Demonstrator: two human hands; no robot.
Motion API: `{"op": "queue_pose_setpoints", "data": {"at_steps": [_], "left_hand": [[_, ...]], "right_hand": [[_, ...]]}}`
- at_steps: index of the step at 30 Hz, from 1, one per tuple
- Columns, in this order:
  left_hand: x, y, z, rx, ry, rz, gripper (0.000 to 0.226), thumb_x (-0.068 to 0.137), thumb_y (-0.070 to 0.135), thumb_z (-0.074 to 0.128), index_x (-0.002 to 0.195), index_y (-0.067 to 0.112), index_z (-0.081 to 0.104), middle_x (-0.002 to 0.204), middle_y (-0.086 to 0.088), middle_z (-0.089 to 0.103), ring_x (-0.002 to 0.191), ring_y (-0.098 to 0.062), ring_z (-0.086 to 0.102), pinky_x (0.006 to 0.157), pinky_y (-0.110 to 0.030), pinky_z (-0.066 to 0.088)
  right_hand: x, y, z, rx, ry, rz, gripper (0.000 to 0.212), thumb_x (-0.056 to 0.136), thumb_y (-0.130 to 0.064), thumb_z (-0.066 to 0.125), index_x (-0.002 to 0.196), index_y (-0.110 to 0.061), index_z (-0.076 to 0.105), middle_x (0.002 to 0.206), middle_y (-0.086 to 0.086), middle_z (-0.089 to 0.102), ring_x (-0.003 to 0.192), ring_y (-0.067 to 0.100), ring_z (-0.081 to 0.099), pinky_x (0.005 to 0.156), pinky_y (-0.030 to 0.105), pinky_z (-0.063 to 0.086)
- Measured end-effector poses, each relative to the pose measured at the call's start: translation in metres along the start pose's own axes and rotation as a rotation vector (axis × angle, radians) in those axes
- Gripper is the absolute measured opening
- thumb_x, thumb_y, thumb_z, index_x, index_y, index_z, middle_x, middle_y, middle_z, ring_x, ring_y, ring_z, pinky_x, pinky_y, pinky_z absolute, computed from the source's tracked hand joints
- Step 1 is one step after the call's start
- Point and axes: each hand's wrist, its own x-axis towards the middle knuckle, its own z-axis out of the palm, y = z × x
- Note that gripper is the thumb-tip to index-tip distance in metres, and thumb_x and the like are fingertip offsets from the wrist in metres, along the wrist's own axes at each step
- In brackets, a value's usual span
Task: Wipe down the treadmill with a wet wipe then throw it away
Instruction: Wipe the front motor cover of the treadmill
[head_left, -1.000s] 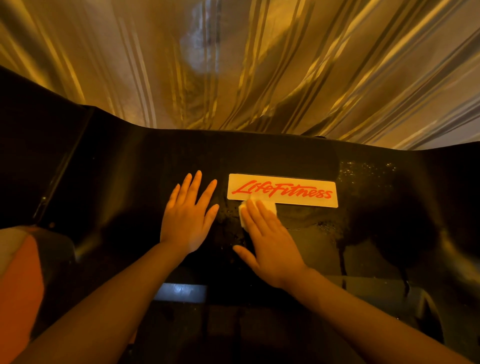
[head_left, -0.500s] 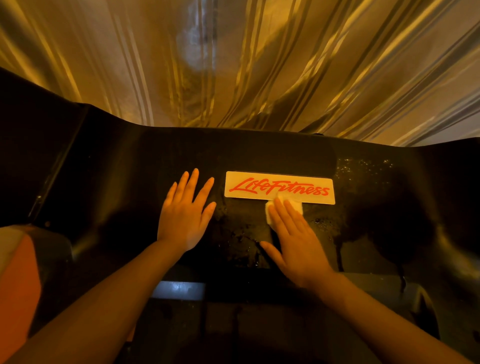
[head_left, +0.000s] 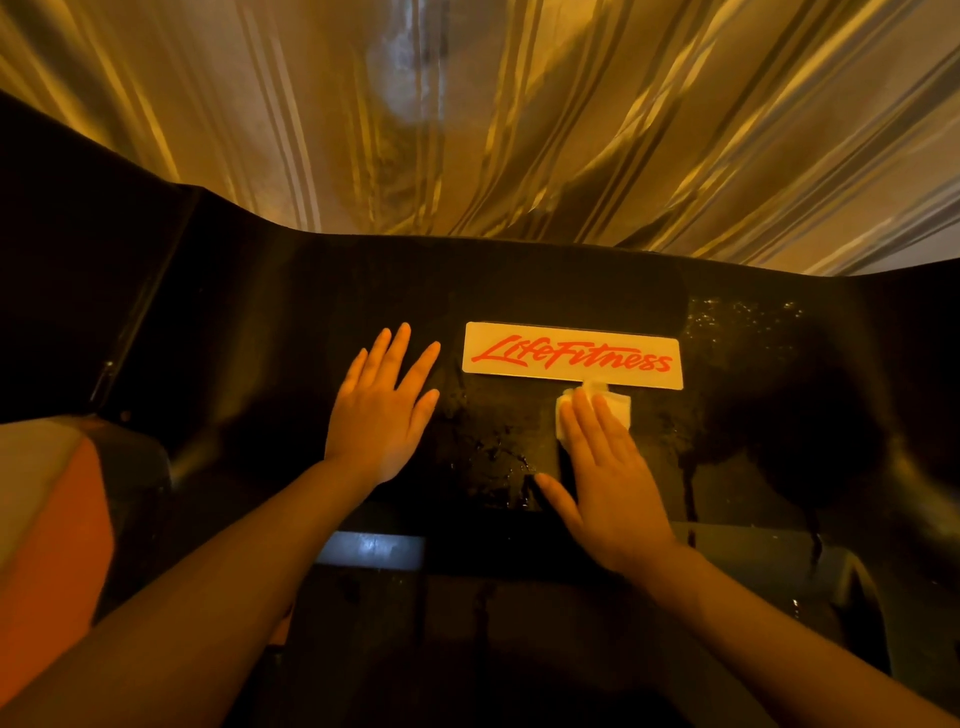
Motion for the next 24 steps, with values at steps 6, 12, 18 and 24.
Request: {"op": "queue_pose_setpoints", "data": {"at_steps": [6, 12, 18, 24], "left_hand": [[-0.011, -0.006, 0.001, 0.030, -0.020, 0.018, 0.059, 0.099, 0.047, 0.013, 0.153, 0.025, 0.025, 0.160, -0.011, 0.021, 0.148, -0.030, 0.015, 0.117, -0.046, 0.018], [-0.026, -0.018, 0.003, 0.044, 0.005, 0.072, 0.056, 0.099, 0.045, 0.019, 0.151, 0.026, 0.018, 0.158, -0.013, 0.025, 0.146, -0.031, 0.020, 0.115, -0.045, 0.019], [-0.029, -0.020, 0.004, 0.036, 0.006, 0.078, 0.055, 0.100, 0.045, 0.020, 0.152, 0.026, 0.020, 0.159, -0.013, 0.023, 0.147, -0.031, 0.017, 0.115, -0.046, 0.019], [-0.030, -0.020, 0.006, 0.045, 0.002, 0.061, 0.057, 0.100, 0.047, 0.018, 0.152, 0.026, 0.021, 0.160, -0.012, 0.020, 0.148, -0.030, 0.014, 0.116, -0.047, 0.018]], "right_hand": [[0.010, -0.044, 0.011, 0.039, -0.058, -0.172, 0.082, 0.092, -0.068, 0.019, 0.155, -0.020, 0.001, 0.163, 0.001, -0.005, 0.149, 0.020, -0.012, 0.118, 0.037, -0.002], [0.022, -0.069, 0.022, 0.002, -0.076, -0.282, 0.082, 0.094, -0.067, 0.022, 0.156, -0.016, 0.007, 0.163, 0.004, 0.000, 0.149, 0.023, -0.008, 0.118, 0.041, -0.002], [0.011, -0.059, 0.021, -0.019, -0.043, -0.245, 0.080, 0.094, -0.065, 0.025, 0.155, -0.015, 0.011, 0.163, 0.006, 0.006, 0.150, 0.023, -0.001, 0.117, 0.040, 0.004], [-0.017, -0.014, 0.014, 0.002, -0.025, -0.105, 0.080, 0.095, -0.067, 0.021, 0.156, -0.018, 0.006, 0.164, 0.002, 0.002, 0.151, 0.019, -0.005, 0.119, 0.038, 0.009]]}}
